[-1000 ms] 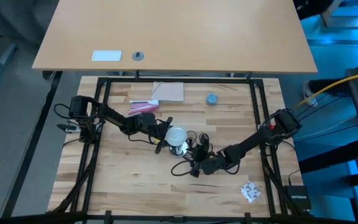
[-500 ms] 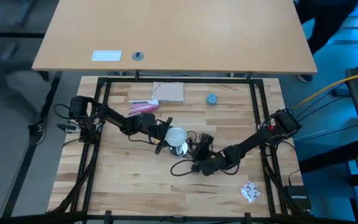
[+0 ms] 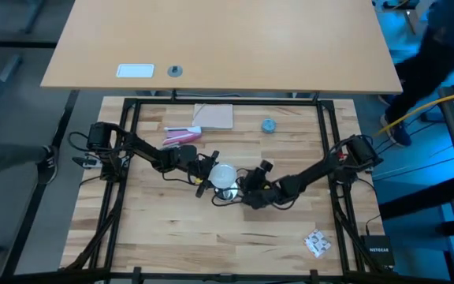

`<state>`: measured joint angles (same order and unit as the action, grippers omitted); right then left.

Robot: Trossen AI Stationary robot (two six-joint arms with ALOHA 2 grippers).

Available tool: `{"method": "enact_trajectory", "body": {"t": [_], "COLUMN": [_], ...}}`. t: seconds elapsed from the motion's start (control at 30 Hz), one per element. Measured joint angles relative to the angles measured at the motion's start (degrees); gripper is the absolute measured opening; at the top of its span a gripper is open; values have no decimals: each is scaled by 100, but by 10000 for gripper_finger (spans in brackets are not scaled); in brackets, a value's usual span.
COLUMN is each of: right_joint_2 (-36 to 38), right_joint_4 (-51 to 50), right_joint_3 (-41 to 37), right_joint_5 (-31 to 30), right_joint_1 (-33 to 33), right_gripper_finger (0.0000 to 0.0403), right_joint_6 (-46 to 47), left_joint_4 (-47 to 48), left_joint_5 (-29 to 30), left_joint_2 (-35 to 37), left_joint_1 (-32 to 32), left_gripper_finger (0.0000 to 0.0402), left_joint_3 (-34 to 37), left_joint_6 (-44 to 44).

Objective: Screw lightbulb
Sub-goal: Insert the white lightbulb into the desk lamp

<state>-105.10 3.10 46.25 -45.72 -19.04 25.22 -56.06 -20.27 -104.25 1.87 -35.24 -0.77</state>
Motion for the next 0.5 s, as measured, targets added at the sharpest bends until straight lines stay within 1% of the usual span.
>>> {"method": "enact_trajectory", "body": {"t": [0.07, 0.23, 0.5], "right_joint_2": [11, 138, 850], "right_joint_4": [30, -54, -44], "right_joint_3": [4, -3, -8], "right_joint_5": [105, 82, 231], "right_joint_1": [58, 70, -6], "right_gripper_finger": [198, 198, 198], "right_joint_6": [-162, -452, -1067], "left_joint_4": [1, 0, -3], "left_joint_5": [-2, -4, -4], "left_joint_2": [0, 0, 0], "left_joint_1": [0, -2, 2], "left_gripper_finger": [164, 164, 164], "left_joint_3": [0, 0, 0], "left_joint_6": [-66, -73, -75]}}
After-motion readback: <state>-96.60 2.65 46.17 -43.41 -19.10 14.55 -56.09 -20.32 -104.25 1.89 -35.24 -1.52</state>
